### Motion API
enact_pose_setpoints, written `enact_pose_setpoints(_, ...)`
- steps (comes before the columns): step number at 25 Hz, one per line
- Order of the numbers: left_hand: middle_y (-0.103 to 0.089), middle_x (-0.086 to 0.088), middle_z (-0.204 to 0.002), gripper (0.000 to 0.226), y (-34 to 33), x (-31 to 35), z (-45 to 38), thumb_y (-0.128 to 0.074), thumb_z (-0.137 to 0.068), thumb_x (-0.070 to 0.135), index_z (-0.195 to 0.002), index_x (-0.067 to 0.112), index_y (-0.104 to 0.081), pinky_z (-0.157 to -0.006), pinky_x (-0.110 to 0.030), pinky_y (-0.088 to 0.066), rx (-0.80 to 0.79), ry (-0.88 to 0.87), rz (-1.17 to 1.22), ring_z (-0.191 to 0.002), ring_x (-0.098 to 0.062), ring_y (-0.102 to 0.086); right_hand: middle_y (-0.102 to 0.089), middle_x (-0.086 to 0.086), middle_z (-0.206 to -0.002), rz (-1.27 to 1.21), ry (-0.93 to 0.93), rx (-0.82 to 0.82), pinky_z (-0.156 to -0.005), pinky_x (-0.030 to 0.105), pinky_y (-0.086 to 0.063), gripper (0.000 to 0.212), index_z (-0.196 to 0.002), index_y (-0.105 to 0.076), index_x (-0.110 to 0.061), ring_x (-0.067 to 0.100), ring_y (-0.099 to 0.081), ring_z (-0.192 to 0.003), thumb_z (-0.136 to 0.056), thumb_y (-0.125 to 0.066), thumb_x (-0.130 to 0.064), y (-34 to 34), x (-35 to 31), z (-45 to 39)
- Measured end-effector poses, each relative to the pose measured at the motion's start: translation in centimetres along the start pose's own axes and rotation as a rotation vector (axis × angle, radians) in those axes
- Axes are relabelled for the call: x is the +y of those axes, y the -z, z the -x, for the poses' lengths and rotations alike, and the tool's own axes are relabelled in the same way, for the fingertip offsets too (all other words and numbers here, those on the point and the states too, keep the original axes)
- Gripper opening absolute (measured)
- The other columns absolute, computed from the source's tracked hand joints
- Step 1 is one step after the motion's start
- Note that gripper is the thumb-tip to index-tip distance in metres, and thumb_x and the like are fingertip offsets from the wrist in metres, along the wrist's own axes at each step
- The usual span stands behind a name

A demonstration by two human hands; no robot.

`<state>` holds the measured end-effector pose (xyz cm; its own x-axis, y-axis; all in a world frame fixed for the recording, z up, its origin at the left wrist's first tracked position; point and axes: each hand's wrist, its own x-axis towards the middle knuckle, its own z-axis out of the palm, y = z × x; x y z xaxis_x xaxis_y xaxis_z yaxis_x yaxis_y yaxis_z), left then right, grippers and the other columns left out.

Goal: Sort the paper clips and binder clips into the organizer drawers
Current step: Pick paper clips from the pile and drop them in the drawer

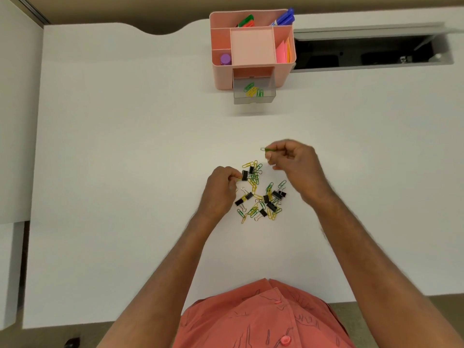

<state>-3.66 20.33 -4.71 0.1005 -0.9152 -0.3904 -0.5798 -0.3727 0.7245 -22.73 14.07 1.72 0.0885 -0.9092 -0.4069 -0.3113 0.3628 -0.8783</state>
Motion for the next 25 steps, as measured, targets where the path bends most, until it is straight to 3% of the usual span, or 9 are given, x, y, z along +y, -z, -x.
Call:
enact_pose_setpoints(3,-0.066,0.003,-0.099,0.021,1.0,0.9,-0.4,-0.055,-0.1,0.007,-0.099,0.023,-0.069,-0.072,-0.018,-0.049,0.045,0.027,0.082,-0.086,-0.011,-0.066,-0.074,-0.006,-0.087,0.063,0.174,0.108,-0.076,0.023,-0.057,0.012,-0.1,-0.076,-0.023,0.005,-0.066,-0.079,-0.09,-0.075,-0.016,0.9,-3.7,-3.8)
enact_pose_setpoints(7,-0.07,0.009,-0.098,0.018,3.9,4.8,-2.2,-0.061,-0.096,0.011,-0.092,0.027,-0.068,-0.069,-0.007,-0.045,0.174,-0.058,0.181,-0.078,-0.005,-0.066,-0.073,-0.009,-0.096,0.469,0.354,0.223,-0.071,0.009,-0.047,0.012,-0.103,-0.077,-0.023,-0.002,-0.06,-0.08,-0.092,-0.072,-0.026,0.6,-7.1,-9.7)
enact_pose_setpoints(11,-0.072,0.012,-0.096,0.009,6.7,8.6,-7.0,-0.064,-0.092,0.019,-0.091,0.025,-0.072,-0.069,-0.016,-0.05,0.302,-0.184,0.157,-0.074,-0.003,-0.062,-0.076,-0.005,-0.104,0.841,0.39,0.185,-0.081,0.037,-0.057,0.016,-0.104,-0.078,-0.025,0.015,-0.065,-0.097,-0.097,-0.065,-0.029,-0.7,-7.2,-14.3)
enact_pose_setpoints(13,-0.071,0.013,-0.095,0.008,7.4,10.2,-9.5,-0.064,-0.092,0.024,-0.092,0.026,-0.072,-0.071,-0.024,-0.054,0.35,-0.236,0.073,-0.078,-0.004,-0.064,-0.076,-0.003,-0.105,0.915,0.389,0.17,-0.082,0.04,-0.057,0.02,-0.104,-0.078,-0.025,0.02,-0.065,-0.1,-0.098,-0.06,-0.026,-1.2,-7.0,-15.0)
enact_pose_setpoints(19,-0.074,0.007,-0.104,0.016,7.0,12.6,-15.6,-0.06,-0.097,0.028,-0.103,0.026,-0.075,-0.076,-0.033,-0.059,0.313,-0.278,-0.375,-0.091,-0.014,-0.068,-0.071,-0.004,-0.119,0.718,0.465,0.291,-0.091,0.029,-0.053,0.024,-0.115,-0.074,-0.024,0.015,-0.061,-0.113,-0.1,-0.055,-0.022,-0.3,-5.9,-13.6)
enact_pose_setpoints(22,-0.07,0.005,-0.111,0.017,6.4,12.3,-16.4,-0.06,-0.097,0.026,-0.106,0.027,-0.075,-0.075,-0.033,-0.057,0.262,-0.294,-0.432,-0.096,-0.016,-0.067,-0.068,-0.005,-0.111,0.55,0.496,0.399,-0.08,0.025,-0.053,0.02,-0.111,-0.07,-0.021,0.012,-0.061,-0.098,-0.098,-0.054,-0.019,0.8,-4.8,-11.2)
enact_pose_setpoints(25,-0.063,0.006,-0.112,0.015,5.8,10.9,-14.2,-0.062,-0.095,0.028,-0.108,0.027,-0.069,-0.072,-0.028,-0.052,0.306,-0.376,-0.279,-0.095,-0.01,-0.062,-0.065,-0.003,-0.103,0.434,0.438,0.418,-0.073,0.024,-0.049,0.019,-0.105,-0.069,-0.018,0.011,-0.057,-0.078,-0.097,-0.053,-0.014,0.9,-2.1,-7.4)
